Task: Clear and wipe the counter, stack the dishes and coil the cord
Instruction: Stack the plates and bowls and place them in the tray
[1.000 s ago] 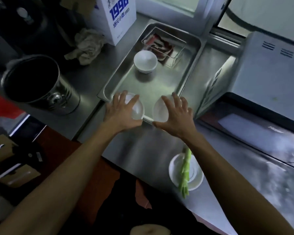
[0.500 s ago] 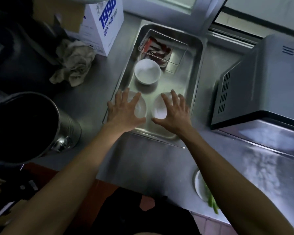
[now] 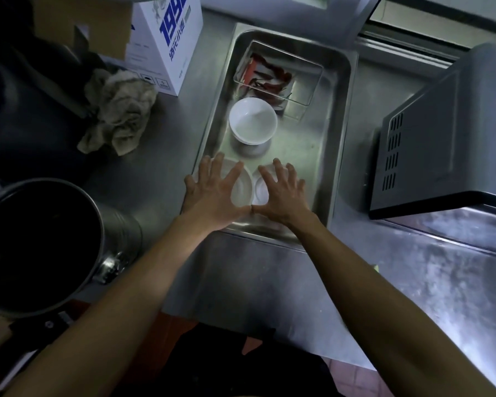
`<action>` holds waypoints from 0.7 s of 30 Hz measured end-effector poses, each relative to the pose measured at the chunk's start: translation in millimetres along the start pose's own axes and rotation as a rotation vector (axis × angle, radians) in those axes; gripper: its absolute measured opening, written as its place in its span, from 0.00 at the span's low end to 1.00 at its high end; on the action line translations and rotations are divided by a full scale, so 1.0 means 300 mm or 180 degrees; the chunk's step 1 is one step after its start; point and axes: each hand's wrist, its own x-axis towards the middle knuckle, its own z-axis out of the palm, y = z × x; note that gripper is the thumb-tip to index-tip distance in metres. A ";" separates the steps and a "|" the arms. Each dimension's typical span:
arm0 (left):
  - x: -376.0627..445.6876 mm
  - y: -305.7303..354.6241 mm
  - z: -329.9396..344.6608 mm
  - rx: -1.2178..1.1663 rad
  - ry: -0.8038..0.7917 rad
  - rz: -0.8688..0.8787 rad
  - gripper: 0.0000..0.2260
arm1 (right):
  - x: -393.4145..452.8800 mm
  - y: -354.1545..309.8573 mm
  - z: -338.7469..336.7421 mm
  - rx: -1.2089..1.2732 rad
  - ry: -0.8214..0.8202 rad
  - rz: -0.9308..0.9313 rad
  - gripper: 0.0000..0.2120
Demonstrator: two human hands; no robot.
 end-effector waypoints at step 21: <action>0.121 0.206 0.052 0.0018 0.0109 0.0514 0.47 | -0.253 0.178 -0.146 0.0811 0.1295 0.0361 0.30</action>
